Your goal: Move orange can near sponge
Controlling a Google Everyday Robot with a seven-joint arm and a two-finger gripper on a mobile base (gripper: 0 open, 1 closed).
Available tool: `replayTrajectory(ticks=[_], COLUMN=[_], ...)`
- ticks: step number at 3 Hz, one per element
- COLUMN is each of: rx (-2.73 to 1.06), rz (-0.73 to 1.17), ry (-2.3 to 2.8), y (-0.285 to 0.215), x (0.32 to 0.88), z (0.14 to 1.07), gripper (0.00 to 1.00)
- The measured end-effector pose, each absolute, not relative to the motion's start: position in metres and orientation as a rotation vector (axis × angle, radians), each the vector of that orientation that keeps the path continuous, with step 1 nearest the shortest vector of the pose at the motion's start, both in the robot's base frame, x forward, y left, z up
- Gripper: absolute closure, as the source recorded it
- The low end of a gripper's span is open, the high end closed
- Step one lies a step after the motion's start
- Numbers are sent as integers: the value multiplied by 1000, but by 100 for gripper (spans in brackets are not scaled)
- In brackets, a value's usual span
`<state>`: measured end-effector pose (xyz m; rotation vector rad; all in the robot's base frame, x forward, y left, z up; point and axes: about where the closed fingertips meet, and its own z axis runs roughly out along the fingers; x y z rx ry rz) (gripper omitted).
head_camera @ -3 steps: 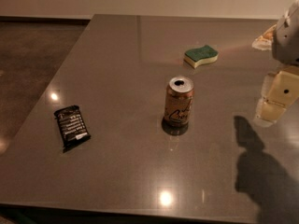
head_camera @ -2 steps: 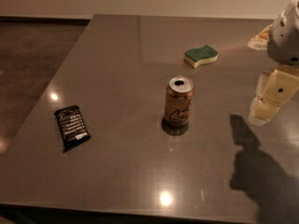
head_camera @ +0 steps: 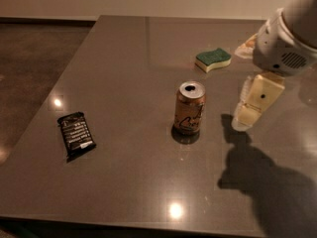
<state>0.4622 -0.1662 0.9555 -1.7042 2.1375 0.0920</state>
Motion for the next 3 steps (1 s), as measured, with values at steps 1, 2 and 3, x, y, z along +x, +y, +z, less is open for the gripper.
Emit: replayTrajectory(ticks=[1,2,3], rx=[-1702,-1710,-1710], rz=[156,207,257], ry=[2123,2120,2120], y=[-144,-130,-120], x=[471,479,487], z=[942,930,920], gripper=[0,0,0])
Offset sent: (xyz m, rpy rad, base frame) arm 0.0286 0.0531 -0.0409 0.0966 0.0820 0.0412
